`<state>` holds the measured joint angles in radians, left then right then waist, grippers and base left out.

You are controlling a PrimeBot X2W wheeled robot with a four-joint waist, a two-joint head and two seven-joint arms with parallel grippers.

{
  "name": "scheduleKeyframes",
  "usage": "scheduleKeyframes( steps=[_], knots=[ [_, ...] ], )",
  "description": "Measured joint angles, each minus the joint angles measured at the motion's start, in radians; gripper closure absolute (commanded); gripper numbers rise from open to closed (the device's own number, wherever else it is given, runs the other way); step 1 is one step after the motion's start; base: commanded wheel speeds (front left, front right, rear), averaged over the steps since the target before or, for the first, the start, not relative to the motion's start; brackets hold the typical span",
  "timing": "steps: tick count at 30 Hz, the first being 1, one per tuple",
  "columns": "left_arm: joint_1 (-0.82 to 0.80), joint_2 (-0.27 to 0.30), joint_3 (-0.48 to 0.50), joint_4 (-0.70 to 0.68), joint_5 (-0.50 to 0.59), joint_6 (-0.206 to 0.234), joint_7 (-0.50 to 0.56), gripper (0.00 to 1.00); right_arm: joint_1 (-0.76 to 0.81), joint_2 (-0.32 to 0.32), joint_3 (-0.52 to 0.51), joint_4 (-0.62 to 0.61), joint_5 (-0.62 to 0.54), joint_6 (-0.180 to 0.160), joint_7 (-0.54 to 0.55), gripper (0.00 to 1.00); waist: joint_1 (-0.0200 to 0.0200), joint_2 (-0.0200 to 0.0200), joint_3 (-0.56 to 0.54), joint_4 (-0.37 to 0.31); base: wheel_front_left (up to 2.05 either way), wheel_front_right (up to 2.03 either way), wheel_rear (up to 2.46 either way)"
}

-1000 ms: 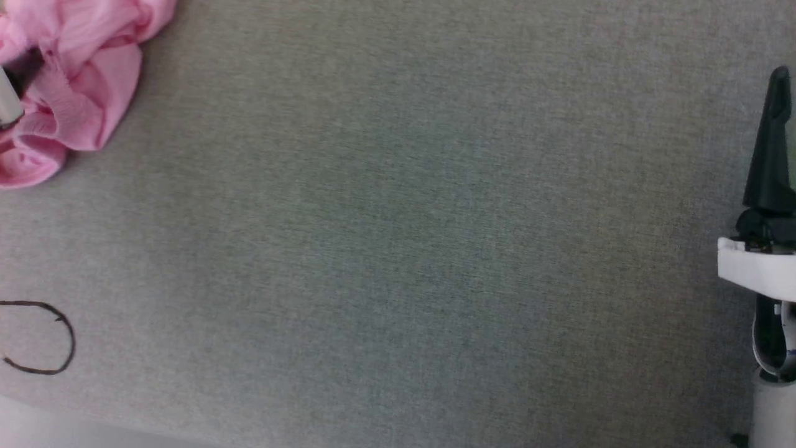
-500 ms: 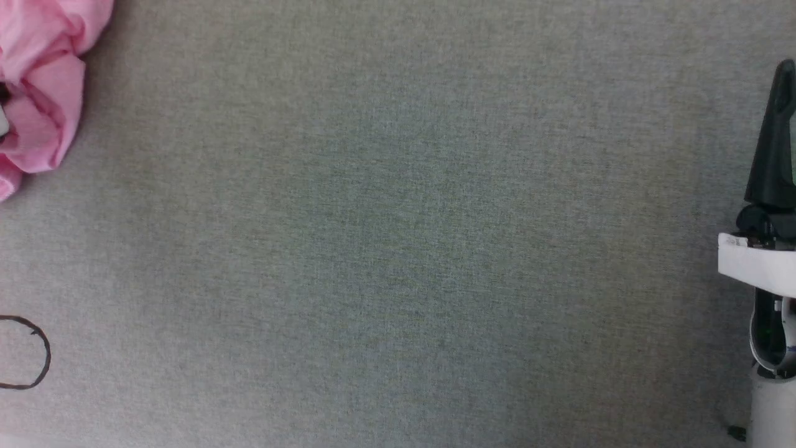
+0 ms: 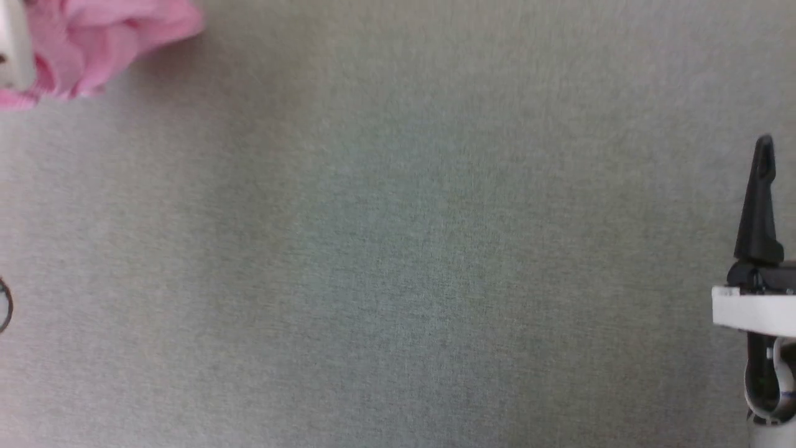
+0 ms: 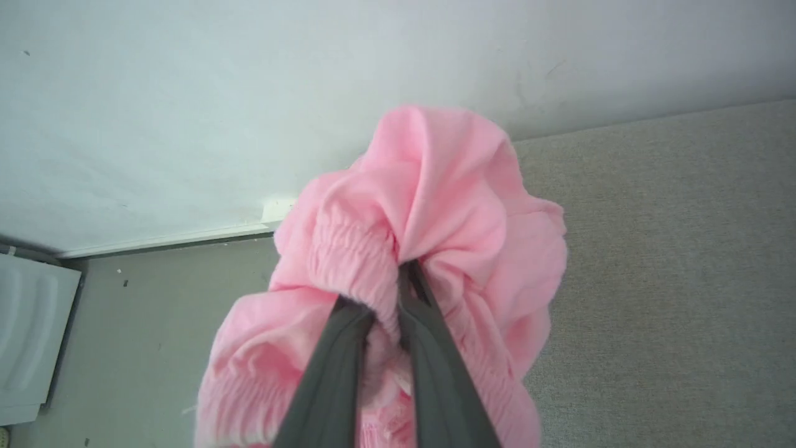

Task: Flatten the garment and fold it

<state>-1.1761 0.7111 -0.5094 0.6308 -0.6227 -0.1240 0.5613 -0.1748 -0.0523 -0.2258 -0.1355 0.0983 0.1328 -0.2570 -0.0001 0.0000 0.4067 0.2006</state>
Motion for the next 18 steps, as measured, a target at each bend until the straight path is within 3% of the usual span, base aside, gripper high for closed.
scheduleKeyframes(
  steps=[11, 18],
  knots=[
    [-0.125, -0.064, -0.222, -0.212, -0.006, 0.0, -0.065, 1.0, 0.041, 0.0, 0.002, 0.017, 0.034, 0.0, 0.0, 0.0, -0.0002, 0.0, -0.157, -0.035, 0.0, 0.0, 0.0],
    [-0.133, -0.202, -0.359, -0.248, -0.062, 0.0, -0.136, 1.0, 0.065, 0.0, -0.003, 0.026, 0.052, 0.0, 0.0, 0.0, 0.0001, 0.0, -0.186, -0.133, 0.0, 0.0, 0.0]
  ],
)
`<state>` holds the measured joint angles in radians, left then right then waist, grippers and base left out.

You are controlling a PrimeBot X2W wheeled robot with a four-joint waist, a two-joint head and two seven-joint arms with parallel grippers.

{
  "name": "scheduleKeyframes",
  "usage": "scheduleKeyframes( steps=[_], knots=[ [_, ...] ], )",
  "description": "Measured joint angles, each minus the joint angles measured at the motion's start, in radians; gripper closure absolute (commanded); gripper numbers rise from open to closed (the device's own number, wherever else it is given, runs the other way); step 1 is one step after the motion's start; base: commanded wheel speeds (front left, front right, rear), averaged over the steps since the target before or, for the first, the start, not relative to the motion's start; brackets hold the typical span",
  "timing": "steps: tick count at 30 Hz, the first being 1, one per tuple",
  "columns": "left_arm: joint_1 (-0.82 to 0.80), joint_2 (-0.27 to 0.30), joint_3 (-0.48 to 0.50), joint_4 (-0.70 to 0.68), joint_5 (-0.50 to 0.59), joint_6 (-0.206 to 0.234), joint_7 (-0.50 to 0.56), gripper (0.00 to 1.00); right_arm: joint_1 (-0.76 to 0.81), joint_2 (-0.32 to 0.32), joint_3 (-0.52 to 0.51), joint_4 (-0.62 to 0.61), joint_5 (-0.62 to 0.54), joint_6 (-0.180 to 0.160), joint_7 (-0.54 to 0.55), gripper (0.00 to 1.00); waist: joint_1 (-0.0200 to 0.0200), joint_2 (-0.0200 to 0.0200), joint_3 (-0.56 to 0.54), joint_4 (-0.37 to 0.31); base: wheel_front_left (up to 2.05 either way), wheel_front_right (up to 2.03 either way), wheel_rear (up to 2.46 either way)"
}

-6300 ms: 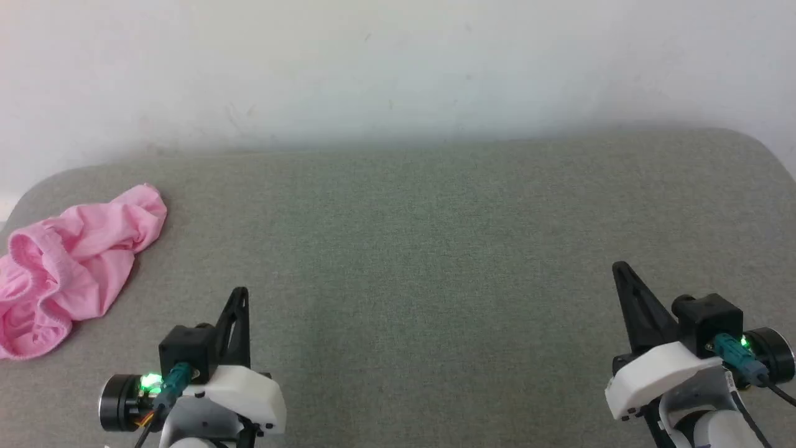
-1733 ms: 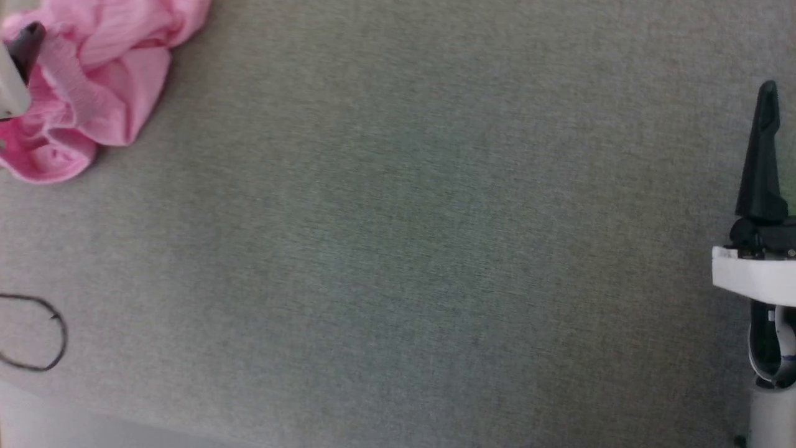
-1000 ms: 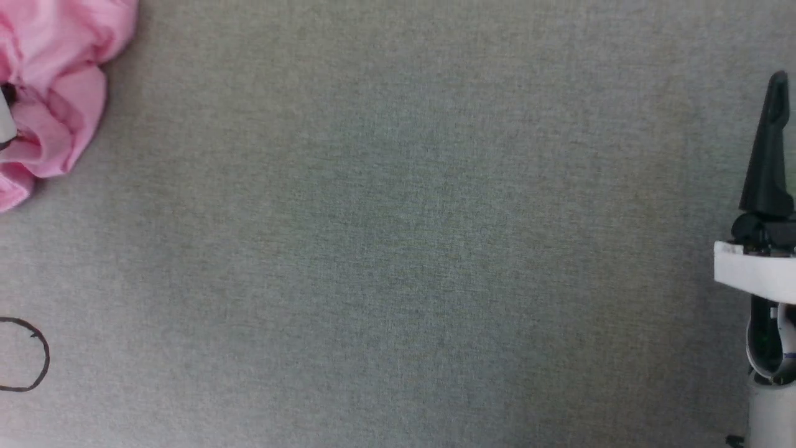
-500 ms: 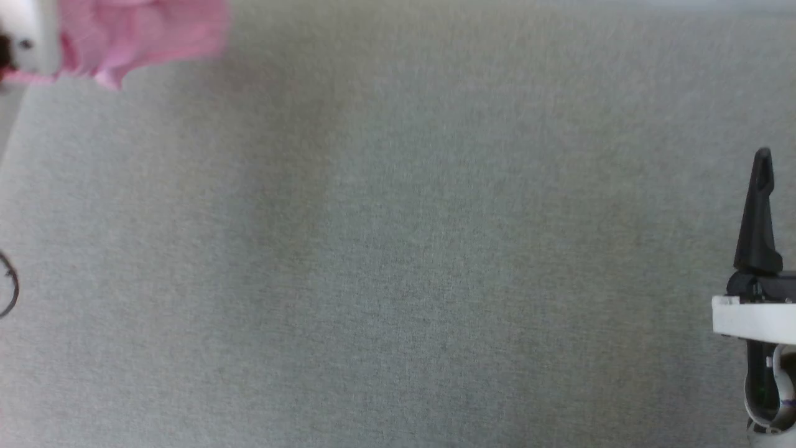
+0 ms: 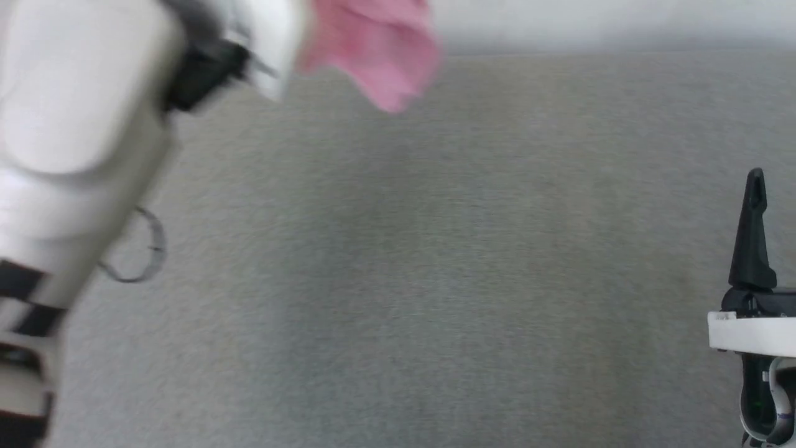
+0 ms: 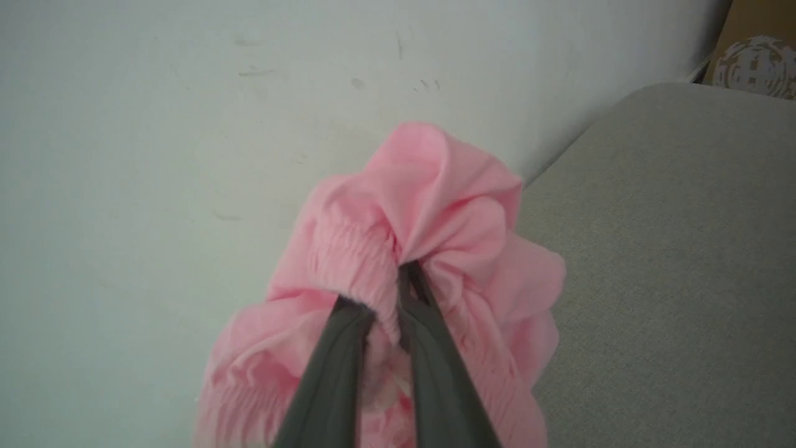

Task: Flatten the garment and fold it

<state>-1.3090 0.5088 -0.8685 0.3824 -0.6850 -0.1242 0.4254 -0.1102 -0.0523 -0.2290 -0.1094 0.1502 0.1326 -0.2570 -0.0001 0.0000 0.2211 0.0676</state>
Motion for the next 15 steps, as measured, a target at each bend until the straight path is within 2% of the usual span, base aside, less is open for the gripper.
scheduleKeyframes(
  steps=[5, 11, 15],
  knots=[
    [0.044, -0.098, -0.126, 0.009, -0.044, 0.0, -0.049, 1.0, 0.012, 0.0, 0.0, 0.005, 0.008, 0.0, 0.0, 0.0, 0.0001, 0.0, -0.006, -0.072, 0.0, 0.0, 0.0],
    [0.144, -0.171, -0.327, 0.053, -0.105, 0.0, -0.084, 1.0, 0.012, 0.0, 0.003, 0.007, 0.019, 0.0, 0.0, 0.0, 0.0, 0.0, 0.001, -0.135, 0.0, 0.0, 0.0],
    [0.239, -0.207, -0.4, 0.078, -0.146, 0.0, -0.076, 1.0, 0.01, 0.0, 0.006, 0.014, 0.022, 0.0, 0.0, 0.0, 0.0002, 0.0, 0.022, -0.148, 0.0, 0.0, 0.0]
  ],
)
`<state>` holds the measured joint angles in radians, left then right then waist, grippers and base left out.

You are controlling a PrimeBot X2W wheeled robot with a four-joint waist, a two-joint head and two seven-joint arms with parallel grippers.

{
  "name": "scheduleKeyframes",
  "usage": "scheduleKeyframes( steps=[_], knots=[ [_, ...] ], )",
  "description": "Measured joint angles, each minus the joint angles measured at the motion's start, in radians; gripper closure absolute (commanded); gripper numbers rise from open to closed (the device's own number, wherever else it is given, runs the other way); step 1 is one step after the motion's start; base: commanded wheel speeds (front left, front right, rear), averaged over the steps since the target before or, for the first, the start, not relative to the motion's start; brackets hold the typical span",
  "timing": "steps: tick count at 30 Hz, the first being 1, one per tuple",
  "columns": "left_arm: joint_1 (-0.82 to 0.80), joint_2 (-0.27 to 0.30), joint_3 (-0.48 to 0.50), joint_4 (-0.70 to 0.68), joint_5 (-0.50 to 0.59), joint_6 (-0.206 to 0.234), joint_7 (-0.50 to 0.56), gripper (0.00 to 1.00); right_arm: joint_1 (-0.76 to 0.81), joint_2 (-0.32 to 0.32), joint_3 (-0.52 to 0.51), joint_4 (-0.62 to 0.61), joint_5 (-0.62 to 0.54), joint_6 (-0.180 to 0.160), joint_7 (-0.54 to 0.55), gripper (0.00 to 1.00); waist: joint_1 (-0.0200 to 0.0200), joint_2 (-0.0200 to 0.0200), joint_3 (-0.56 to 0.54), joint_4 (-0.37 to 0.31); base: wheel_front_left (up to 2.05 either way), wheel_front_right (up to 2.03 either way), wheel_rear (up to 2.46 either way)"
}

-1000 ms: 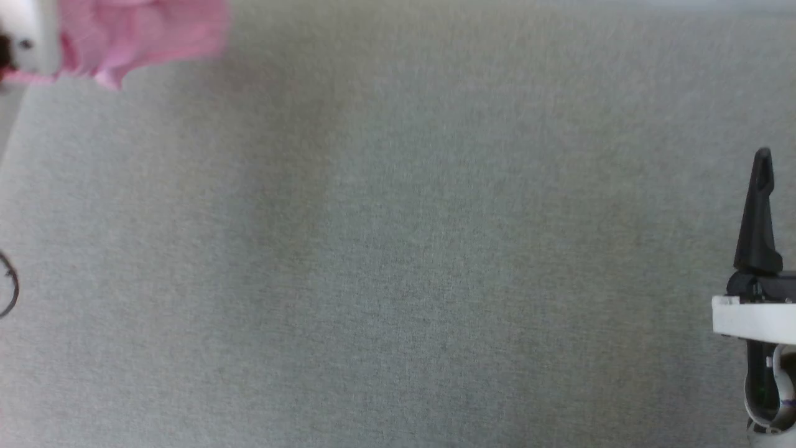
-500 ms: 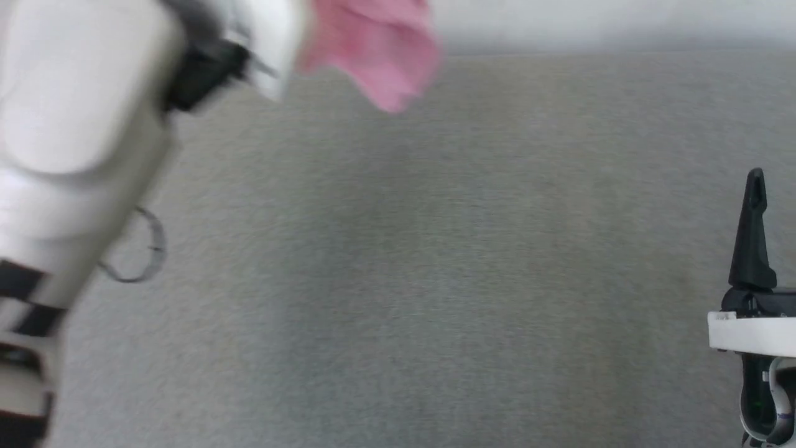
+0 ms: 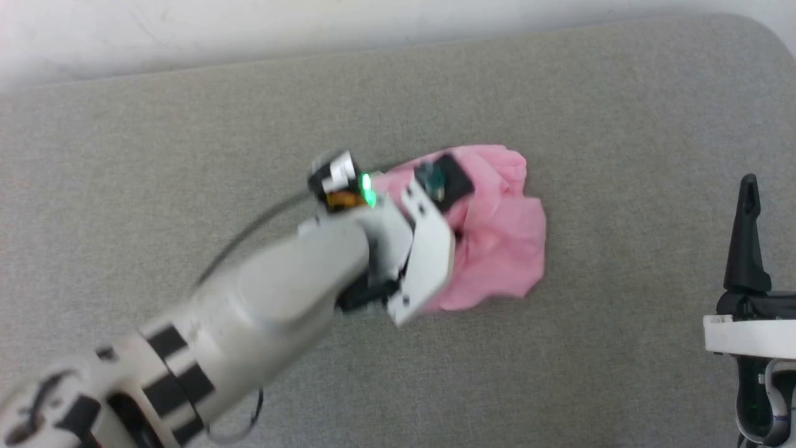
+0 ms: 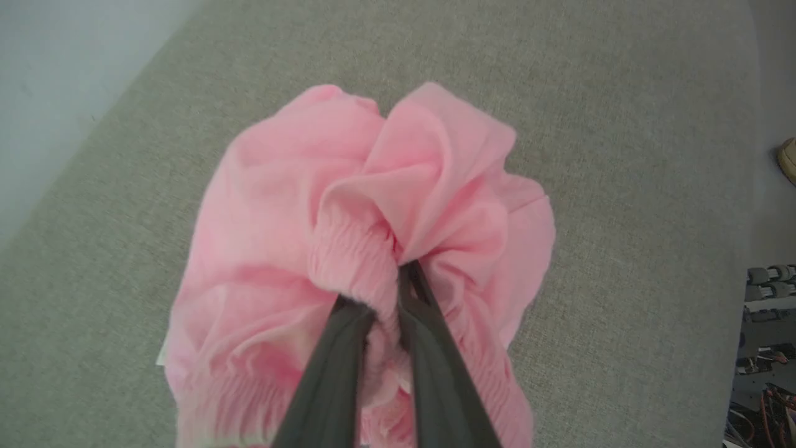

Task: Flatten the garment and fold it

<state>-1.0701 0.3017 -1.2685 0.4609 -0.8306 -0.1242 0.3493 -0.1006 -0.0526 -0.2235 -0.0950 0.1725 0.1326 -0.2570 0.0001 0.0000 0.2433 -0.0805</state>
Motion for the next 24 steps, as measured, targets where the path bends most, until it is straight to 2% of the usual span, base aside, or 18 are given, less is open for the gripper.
scheduleKeyframes(
  steps=[7, 8, 9, 10, 13, 16, 21, 24],
  knots=[
    [0.165, -0.022, -0.002, -0.044, 0.072, 0.0, 0.125, 1.0, -0.003, 0.0, 0.002, 0.013, 0.004, 0.0, 0.0, 0.0, 0.0, 0.0, 0.02, -0.001, 0.0, 0.0, 0.0],
    [0.166, -0.022, -0.003, -0.047, 0.08, 0.0, 0.114, 0.91, -0.003, 0.0, 0.001, 0.014, 0.004, 0.0, 0.0, 0.0, -0.0001, 0.0, 0.018, 0.002, 0.0, 0.0, 0.0],
    [0.166, -0.021, -0.004, -0.042, 0.087, 0.0, 0.091, 0.21, -0.003, 0.0, 0.0, 0.016, 0.004, 0.0, 0.0, 0.0, 0.0, 0.0, 0.015, 0.005, 0.0, 0.0, 0.0],
    [0.166, -0.021, -0.005, -0.033, 0.095, 0.0, 0.062, 0.0, -0.003, 0.0, 0.0, 0.018, 0.004, 0.0, 0.0, 0.0, 0.0, 0.0, 0.01, 0.007, 0.0, 0.0, 0.0],
    [0.163, -0.024, -0.004, 0.011, 0.097, 0.0, -0.073, 0.0, -0.001, 0.0, -0.001, 0.02, 0.003, 0.0, 0.0, 0.0, -0.0001, 0.0, -0.009, 0.015, 0.0, 0.0, 0.0],
    [0.158, -0.031, 0.055, 0.034, 0.095, 0.006, -0.253, 0.0, 0.004, 0.0, -0.004, 0.021, -0.001, 0.0, 0.0, 0.0, -0.0001, 0.0, -0.035, 0.023, 0.0, 0.0, 0.0],
    [0.135, -0.036, 0.144, 0.04, 0.158, 0.11, -0.523, 0.0, 0.025, 0.0, -0.016, 0.017, -0.014, 0.0, 0.0, 0.0, -0.0002, 0.0, -0.077, 0.042, 0.0, 0.0, 0.0],
    [0.14, -0.019, 0.214, 0.025, 0.175, 0.2, -0.591, 0.0, 0.038, 0.0, -0.021, 0.015, -0.019, 0.0, 0.0, 0.0, -0.0002, 0.0, -0.098, 0.057, 0.0, 0.0, 0.0]
  ],
)
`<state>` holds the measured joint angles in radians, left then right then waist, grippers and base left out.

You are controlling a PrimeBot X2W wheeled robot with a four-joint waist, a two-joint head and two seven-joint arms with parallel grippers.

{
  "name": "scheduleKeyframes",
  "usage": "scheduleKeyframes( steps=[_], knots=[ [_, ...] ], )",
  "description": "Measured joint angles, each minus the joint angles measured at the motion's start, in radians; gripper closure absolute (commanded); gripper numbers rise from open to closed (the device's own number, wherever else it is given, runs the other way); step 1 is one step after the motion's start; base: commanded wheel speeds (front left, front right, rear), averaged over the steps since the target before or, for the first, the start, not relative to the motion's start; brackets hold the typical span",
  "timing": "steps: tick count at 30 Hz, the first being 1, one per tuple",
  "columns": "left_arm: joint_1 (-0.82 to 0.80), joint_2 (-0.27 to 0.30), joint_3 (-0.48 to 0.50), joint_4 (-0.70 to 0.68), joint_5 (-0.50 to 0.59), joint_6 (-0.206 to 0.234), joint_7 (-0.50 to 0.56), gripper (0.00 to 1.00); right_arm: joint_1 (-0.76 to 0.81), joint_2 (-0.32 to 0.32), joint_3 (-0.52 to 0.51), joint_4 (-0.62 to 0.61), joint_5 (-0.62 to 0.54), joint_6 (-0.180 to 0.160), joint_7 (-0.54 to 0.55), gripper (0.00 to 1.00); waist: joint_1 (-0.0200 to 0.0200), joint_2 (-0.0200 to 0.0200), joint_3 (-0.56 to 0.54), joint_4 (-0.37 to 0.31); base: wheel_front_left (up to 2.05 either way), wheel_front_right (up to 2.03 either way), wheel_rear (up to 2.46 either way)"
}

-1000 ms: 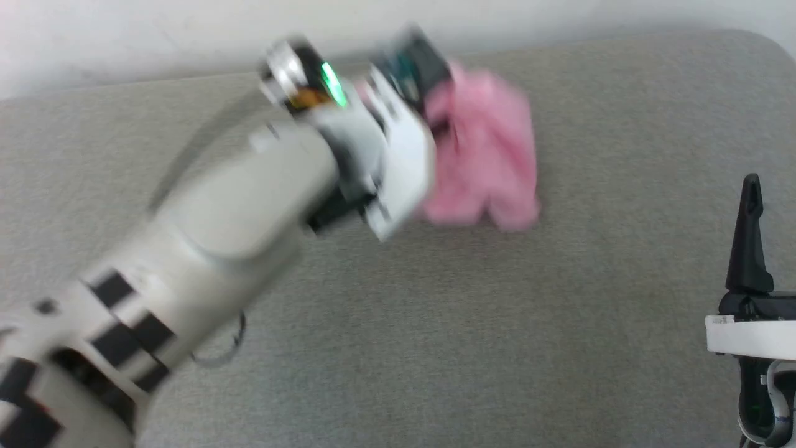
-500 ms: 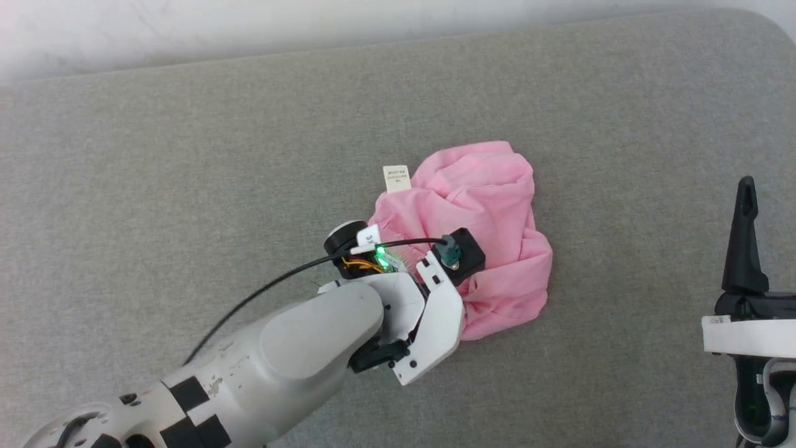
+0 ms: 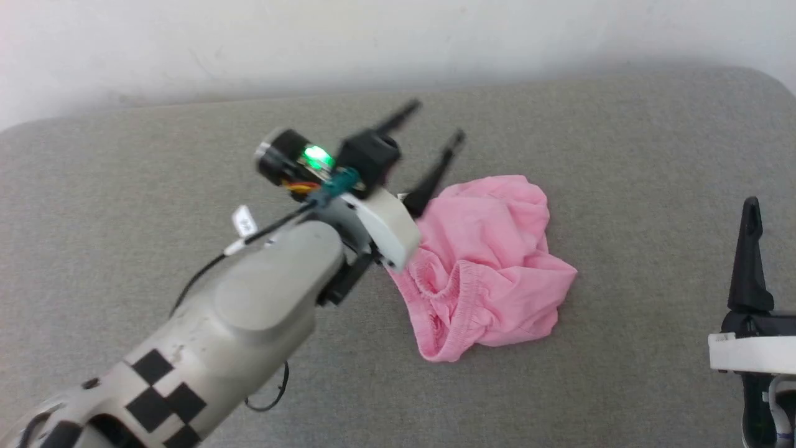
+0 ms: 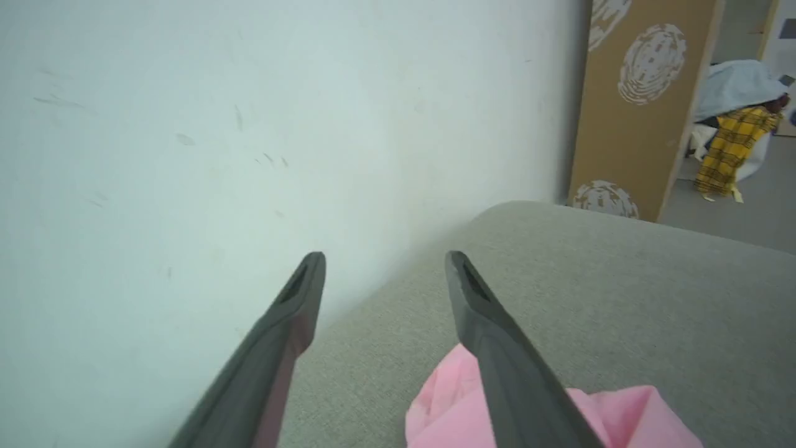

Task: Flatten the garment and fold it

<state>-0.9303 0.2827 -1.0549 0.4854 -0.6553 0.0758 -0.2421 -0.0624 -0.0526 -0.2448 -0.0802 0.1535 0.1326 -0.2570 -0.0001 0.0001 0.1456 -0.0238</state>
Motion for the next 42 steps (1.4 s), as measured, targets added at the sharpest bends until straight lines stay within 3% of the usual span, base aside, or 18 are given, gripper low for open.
scheduleKeyframes(
  steps=[4, 8, 12, 15, 21, 29, 37, 42],
  knots=[
    [0.053, 0.044, 0.169, -0.127, 0.077, 0.151, -0.015, 0.0, 0.011, 0.0, -0.009, -0.005, -0.004, 0.0, 0.0, 0.0, 0.0, 0.0, -0.019, 0.024, 0.0, 0.0, 0.0],
    [0.218, 0.07, 0.354, -0.277, 0.195, 0.286, -0.015, 0.0, 0.013, 0.0, -0.01, -0.008, -0.005, 0.0, 0.0, 0.0, 0.0, 0.0, -0.03, 0.044, 0.0, 0.0, 0.0],
    [0.409, 0.067, 0.496, -0.364, 0.283, 0.36, -0.015, 0.0, 0.022, 0.0, -0.013, -0.009, -0.01, 0.0, 0.0, 0.0, 0.0, 0.0, -0.039, 0.054, 0.0, 0.0, 0.0],
    [0.531, 0.058, 0.587, -0.398, 0.332, 0.383, -0.015, 0.0, 0.026, 0.0, -0.018, -0.009, -0.015, 0.0, 0.0, 0.0, -0.0001, -0.0001, -0.046, 0.057, 0.0, 0.0, 0.0],
    [0.712, 0.007, 0.714, -0.422, 0.402, 0.358, -0.015, 0.0, 0.038, 0.0, -0.009, -0.008, -0.023, 0.0, 0.0, 0.0, -0.0001, -0.0001, -0.06, 0.062, 0.0, 0.0, 0.0],
    [0.829, -0.073, 0.83, -0.438, 0.456, 0.237, -0.015, 0.0, 0.073, 0.0, 0.011, 0.002, -0.02, 0.0, 0.0, 0.0, 0.0001, 0.0, -0.074, 0.076, 0.0, 0.0, 0.0],
    [0.848, -0.135, 0.889, -0.435, 0.517, 0.144, -0.015, 0.0, 0.08, 0.0, 0.024, 0.006, -0.02, 0.0, 0.0, 0.0, 0.0, 0.0, -0.083, 0.074, 0.0, 0.0, 0.0],
    [0.756, -0.144, 0.907, -0.414, 0.544, 0.072, -0.015, 0.0, 0.078, 0.0, 0.023, 0.004, -0.02, 0.0, 0.0, 0.0, 0.0001, 0.0, -0.072, 0.066, 0.0, 0.0, 0.0]
  ],
)
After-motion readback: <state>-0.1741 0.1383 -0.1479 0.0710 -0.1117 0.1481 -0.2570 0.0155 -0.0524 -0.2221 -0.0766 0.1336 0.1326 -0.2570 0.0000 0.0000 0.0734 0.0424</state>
